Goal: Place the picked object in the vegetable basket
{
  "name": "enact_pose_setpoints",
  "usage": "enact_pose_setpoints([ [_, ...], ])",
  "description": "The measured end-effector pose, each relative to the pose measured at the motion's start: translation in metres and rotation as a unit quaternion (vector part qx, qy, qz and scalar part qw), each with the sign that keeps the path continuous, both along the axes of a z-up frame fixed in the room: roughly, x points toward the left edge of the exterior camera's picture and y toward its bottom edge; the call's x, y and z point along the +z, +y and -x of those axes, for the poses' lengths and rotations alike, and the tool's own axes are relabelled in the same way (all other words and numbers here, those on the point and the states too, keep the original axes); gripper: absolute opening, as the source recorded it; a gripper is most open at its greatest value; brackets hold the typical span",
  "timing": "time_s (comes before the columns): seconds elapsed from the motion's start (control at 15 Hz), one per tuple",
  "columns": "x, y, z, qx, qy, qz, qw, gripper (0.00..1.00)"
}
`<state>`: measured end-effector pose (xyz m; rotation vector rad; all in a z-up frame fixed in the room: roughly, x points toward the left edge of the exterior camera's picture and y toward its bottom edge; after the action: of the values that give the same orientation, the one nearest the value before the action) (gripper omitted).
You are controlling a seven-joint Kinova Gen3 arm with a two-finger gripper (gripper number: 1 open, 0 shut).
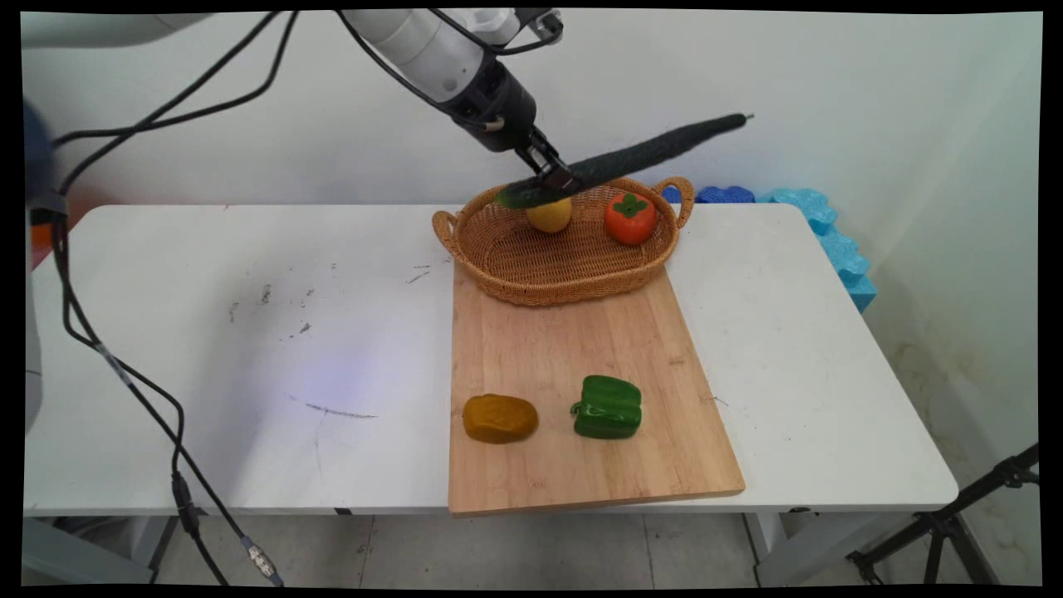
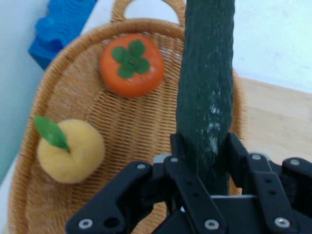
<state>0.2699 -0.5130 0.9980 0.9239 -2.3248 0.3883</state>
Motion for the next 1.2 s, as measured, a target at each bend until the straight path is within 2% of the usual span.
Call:
enact_pose_setpoints([
  [0.27,-0.028,-0.032,-0.007,0.012,0.010,0.025,0.9996,0.00],
  [0.73,-0.082,-0.068,-0.014,0.016,0.033,0.053,0.9979,0.00],
  [1.2,-0.123,-0.084,-0.018,0.017,0.056,0.061,0.9964,0.00],
])
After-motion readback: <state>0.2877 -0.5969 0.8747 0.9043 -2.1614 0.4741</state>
